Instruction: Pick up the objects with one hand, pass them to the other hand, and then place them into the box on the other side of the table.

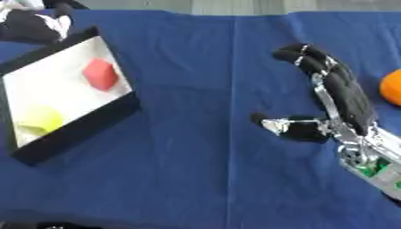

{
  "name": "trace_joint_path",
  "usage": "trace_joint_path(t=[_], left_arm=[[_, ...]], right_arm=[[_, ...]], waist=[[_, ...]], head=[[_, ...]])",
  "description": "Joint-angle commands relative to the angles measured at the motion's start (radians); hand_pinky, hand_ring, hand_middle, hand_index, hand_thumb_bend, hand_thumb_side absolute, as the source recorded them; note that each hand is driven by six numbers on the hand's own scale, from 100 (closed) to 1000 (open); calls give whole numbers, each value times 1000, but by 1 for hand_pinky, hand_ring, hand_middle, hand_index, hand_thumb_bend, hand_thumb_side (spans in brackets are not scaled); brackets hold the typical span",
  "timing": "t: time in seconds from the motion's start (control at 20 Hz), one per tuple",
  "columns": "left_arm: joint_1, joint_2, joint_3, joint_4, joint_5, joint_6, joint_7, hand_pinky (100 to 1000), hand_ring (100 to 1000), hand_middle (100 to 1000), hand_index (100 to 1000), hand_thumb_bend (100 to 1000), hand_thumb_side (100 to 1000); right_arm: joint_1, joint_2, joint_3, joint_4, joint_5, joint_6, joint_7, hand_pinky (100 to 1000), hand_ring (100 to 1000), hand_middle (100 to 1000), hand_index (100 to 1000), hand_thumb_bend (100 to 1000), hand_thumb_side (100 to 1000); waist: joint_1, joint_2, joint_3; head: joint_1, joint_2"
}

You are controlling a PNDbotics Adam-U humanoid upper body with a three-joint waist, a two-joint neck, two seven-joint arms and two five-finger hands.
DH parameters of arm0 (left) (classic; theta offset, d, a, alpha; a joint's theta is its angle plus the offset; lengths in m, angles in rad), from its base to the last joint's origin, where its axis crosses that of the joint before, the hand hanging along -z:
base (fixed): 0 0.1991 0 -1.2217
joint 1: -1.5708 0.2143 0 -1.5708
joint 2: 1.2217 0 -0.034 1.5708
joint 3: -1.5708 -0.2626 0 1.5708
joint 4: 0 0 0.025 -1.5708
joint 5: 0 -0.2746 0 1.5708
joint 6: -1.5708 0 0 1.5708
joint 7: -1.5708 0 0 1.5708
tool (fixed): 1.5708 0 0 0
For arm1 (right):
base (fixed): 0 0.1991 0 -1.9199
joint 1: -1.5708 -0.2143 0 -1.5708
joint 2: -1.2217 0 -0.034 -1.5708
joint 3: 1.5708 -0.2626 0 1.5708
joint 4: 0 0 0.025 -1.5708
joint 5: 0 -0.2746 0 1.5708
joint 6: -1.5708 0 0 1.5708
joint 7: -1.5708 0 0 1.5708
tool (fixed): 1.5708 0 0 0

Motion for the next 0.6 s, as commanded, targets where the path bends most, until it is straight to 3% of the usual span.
trace_joint_path(t=[0.05,0.25,0.6], left_arm=[[-10,40,42,-44,75,15,52,864,738,665,767,100,265],[-7,41,65,-57,144,36,125,867,730,655,767,100,282],[11,57,81,-63,251,49,213,871,725,647,764,100,348]], right_arm=[[17,-85,-79,-19,-23,-4,43,828,814,772,816,681,242],[58,-130,-140,-19,-14,-19,113,834,818,775,809,682,238],[198,-215,-275,-19,-105,-76,127,829,818,778,816,682,238]], waist=[[-2,-29,-5],[0,-29,-13],[-2,-21,-22]], head=[[-19,-2],[-43,-3],[-103,-28]])
